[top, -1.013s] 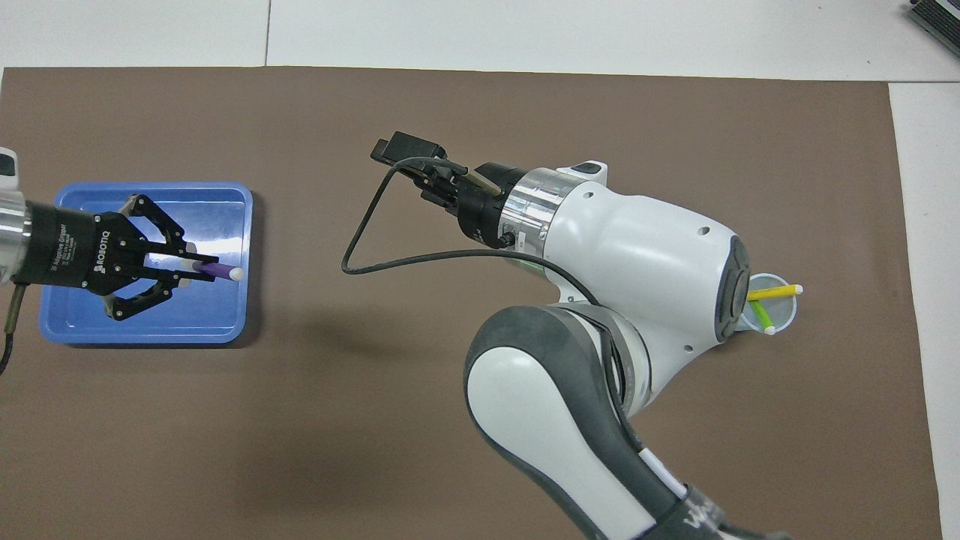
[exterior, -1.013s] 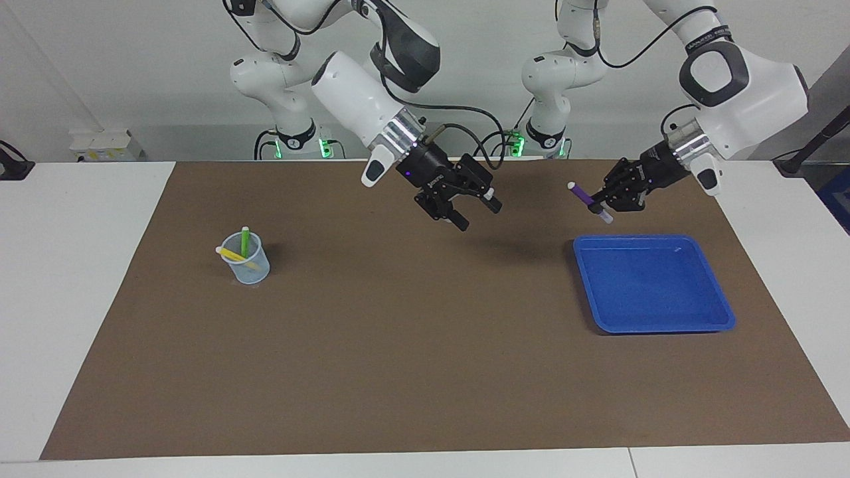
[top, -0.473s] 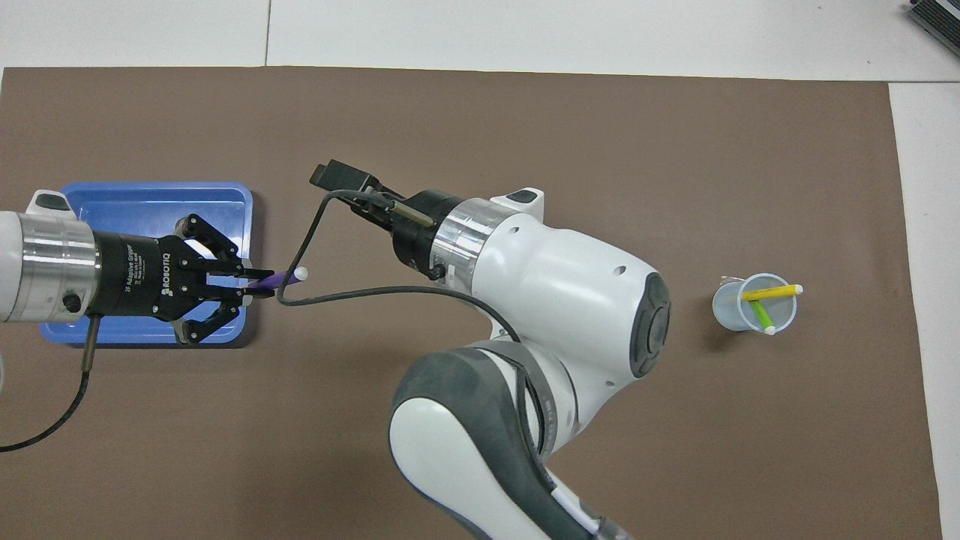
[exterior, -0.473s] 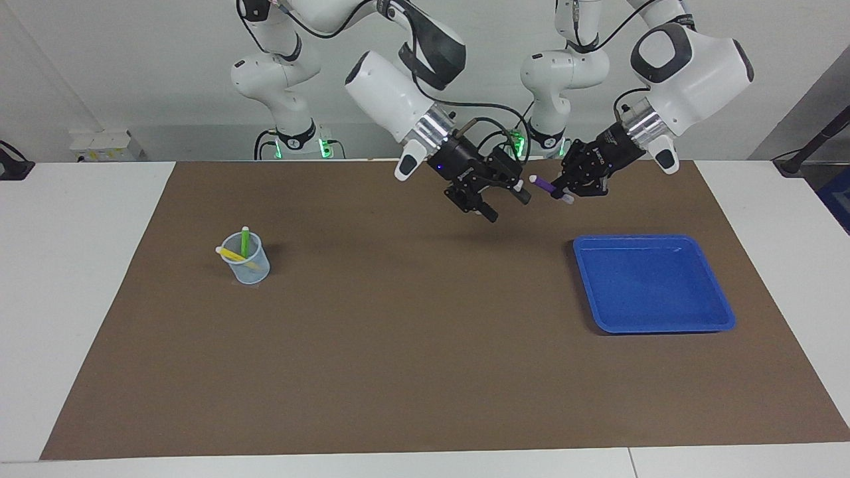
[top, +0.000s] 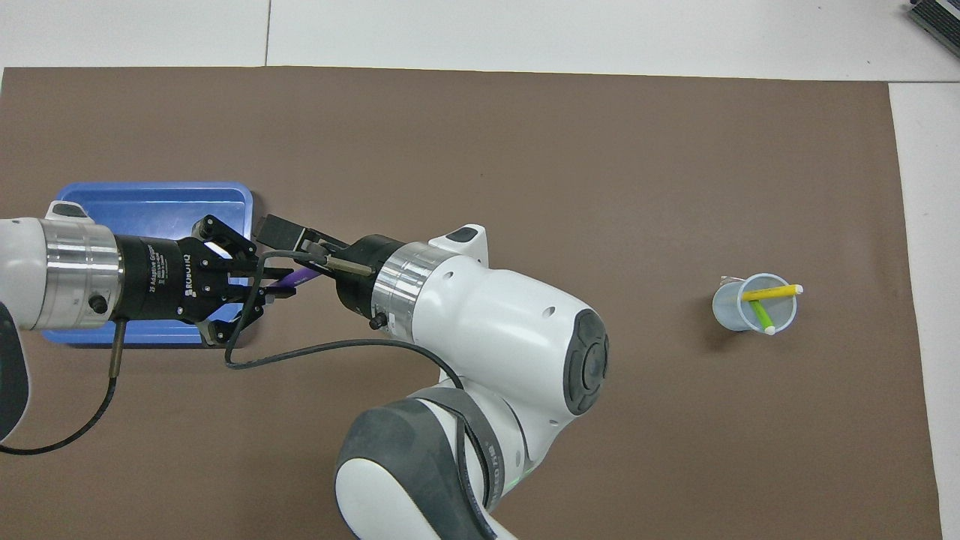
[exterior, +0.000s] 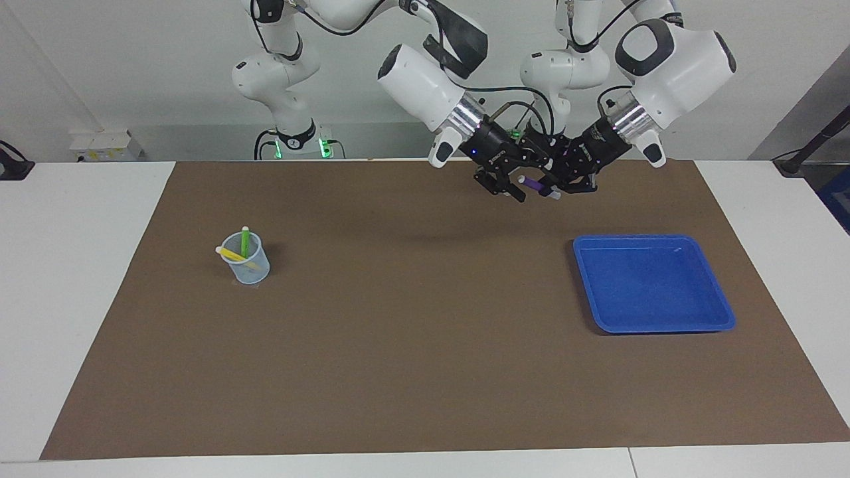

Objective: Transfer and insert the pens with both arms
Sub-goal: 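Grasp the purple pen's free end with the right gripper, open the left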

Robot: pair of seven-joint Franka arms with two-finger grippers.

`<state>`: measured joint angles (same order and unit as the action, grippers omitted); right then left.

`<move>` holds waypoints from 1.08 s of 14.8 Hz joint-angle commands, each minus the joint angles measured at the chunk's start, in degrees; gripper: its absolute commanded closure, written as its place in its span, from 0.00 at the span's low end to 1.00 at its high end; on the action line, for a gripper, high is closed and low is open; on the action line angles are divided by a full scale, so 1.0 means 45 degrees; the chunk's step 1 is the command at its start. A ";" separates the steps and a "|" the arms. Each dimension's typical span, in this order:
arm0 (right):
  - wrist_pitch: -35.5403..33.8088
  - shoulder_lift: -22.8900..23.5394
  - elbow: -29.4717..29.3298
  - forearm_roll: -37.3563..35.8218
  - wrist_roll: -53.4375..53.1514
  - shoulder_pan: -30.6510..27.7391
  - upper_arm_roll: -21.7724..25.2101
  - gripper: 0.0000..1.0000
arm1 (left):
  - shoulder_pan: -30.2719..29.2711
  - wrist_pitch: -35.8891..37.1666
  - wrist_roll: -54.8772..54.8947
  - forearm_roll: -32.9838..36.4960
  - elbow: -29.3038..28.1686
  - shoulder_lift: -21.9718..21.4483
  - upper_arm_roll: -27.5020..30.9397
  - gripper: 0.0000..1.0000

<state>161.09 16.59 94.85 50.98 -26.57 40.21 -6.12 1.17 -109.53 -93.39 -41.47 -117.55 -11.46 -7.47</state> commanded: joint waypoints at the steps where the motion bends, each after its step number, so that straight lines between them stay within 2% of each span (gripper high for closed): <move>1: 0.0160 -0.0151 0.0310 0.0214 0.0025 -0.0009 0.0012 0.14 | 0.0286 -0.0347 -0.0223 -0.0237 -0.0578 -0.0480 0.0137 1.00; 3: 0.0121 -0.0151 0.0310 0.0214 0.0025 -0.0028 0.0012 0.17 | 0.0306 -0.0328 -0.0223 -0.0237 -0.0578 -0.0480 0.0156 1.00; 4: 0.0004 -0.0287 0.0368 0.0214 0.0025 -0.0028 0.0012 0.24 | 0.0306 -0.0347 -0.0223 -0.0237 -0.0578 -0.0500 0.0156 1.00; 5: -0.0055 -0.0443 0.0562 0.0214 0.0064 -0.0028 0.0032 0.26 | 0.0306 -0.0328 -0.0242 -0.0237 -0.0578 -0.0500 0.0156 1.00; 8: -0.0950 -0.0873 0.0797 0.0117 0.0064 -0.0184 0.0129 0.27 | 0.0306 -0.0328 -0.0242 -0.0237 -0.0578 -0.0500 0.0156 1.00; 12: -0.1910 -0.1343 0.1306 -0.1152 0.0064 -0.0419 0.0130 0.28 | 0.0306 -0.0347 -0.0398 -0.0237 -0.0559 -0.0559 0.0156 1.00; 13: -0.1930 -0.1343 0.1287 -0.1192 0.0084 -0.0419 0.0130 0.35 | 0.0306 -0.0347 -0.0399 -0.0256 -0.0559 -0.0559 0.0156 1.00; 16: -0.1930 -0.1323 0.1267 -0.1192 0.0084 -0.0419 0.0130 0.44 | 0.0306 -0.0347 -0.0418 -0.0256 -0.0559 -0.0559 0.0156 1.00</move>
<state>153.05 12.00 98.84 46.81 -26.49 38.97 -5.22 1.30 -109.57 -94.34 -41.63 -117.95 -12.10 -7.49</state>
